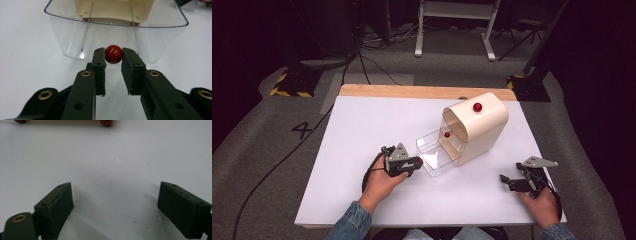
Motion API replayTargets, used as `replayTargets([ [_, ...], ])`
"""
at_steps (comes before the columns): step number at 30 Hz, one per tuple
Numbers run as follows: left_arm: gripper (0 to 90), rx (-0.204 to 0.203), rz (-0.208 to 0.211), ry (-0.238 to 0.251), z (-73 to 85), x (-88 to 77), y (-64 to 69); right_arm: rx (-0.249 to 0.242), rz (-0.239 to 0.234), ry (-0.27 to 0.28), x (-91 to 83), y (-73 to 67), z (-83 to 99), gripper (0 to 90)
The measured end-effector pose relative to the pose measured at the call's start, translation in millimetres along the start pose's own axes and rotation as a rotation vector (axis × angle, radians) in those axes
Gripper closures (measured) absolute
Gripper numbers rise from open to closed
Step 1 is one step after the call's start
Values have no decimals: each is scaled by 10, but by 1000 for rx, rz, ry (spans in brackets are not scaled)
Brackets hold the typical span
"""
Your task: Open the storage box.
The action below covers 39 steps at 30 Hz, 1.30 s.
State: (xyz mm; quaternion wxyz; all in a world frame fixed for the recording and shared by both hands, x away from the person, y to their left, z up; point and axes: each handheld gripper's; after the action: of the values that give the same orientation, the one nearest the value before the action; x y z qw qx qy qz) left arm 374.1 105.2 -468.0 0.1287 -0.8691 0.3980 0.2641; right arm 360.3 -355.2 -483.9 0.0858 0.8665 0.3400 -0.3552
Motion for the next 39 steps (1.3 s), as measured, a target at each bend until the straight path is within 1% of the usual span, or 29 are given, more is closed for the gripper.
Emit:
replayTargets([
  [1,671,-7,-1,-4,9,5,-5,-1,0,0,0,1,0,133],
  [2,671,-8,-2,-4,18,9,-14,-1,0,0,0,1,0,133],
  [4,619,-12,-8,-11,32,15,-25,-1,1,-1,-1,1,0,133],
  [6,599,-19,-1,-11,40,20,-34,-1,1,-1,-1,1,0,133],
  [7,552,-20,1,-12,41,22,-33,-1,0,-1,0,2,-1,133],
  [8,552,-24,6,-14,42,20,-25,-1,0,-1,0,2,-1,133],
  [10,515,-19,6,-17,39,-1,-21,-1,0,-1,0,2,-1,133],
  [11,495,-19,3,-19,36,-24,-20,-2,0,-1,0,2,-1,133],
  [14,471,-32,-3,-13,21,-109,-41,-1,1,-1,-1,2,0,133],
  [17,465,-27,-15,-5,-24,-204,-62,-1,0,0,0,1,0,133],
  [18,465,-41,-16,-1,-44,-234,-58,-2,1,0,-1,2,0,133],
  [19,465,-33,-20,8,-72,-262,-69,-1,0,0,-1,1,0,133],
  [21,475,-49,-7,23,-133,-312,-73,0,0,0,0,0,0,133],
  [24,483,-36,-12,44,-231,-355,-82,-1,1,0,-1,0,1,133],
  [26,484,-20,-17,56,-299,-367,-82,-1,1,0,0,0,1,133],
  [27,483,-26,-11,63,-334,-365,-70,-1,1,0,0,0,1,133],
  [31,483,-12,-1,92,-486,-356,-32,-2,1,1,0,-1,2,133],
  [32,482,-1,2,98,-523,-354,-29,-4,2,1,0,-1,2,133],
  [33,479,-5,13,105,-563,-349,-16,-3,2,1,-1,-1,3,133],
  [34,479,1,10,110,-586,-349,-16,-4,2,1,0,0,2,133],
  [35,478,0,18,116,-614,-345,-12,-3,1,1,0,-1,2,133],
  [38,478,7,19,138,-699,-333,-11,-3,2,1,0,0,2,133],
  [39,477,-1,23,144,-716,-326,-1,-3,1,1,0,-1,2,133],
])
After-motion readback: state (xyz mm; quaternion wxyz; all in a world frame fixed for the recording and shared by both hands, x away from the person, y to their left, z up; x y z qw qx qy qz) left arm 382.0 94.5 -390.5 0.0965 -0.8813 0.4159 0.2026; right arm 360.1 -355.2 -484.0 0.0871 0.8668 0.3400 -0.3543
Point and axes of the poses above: each handheld gripper's, and its own axes: x roughly forward along the jaws, z roughly out of its underside, y roughly to its right, and after that the axes turned 9 degrees about -z, right-handed
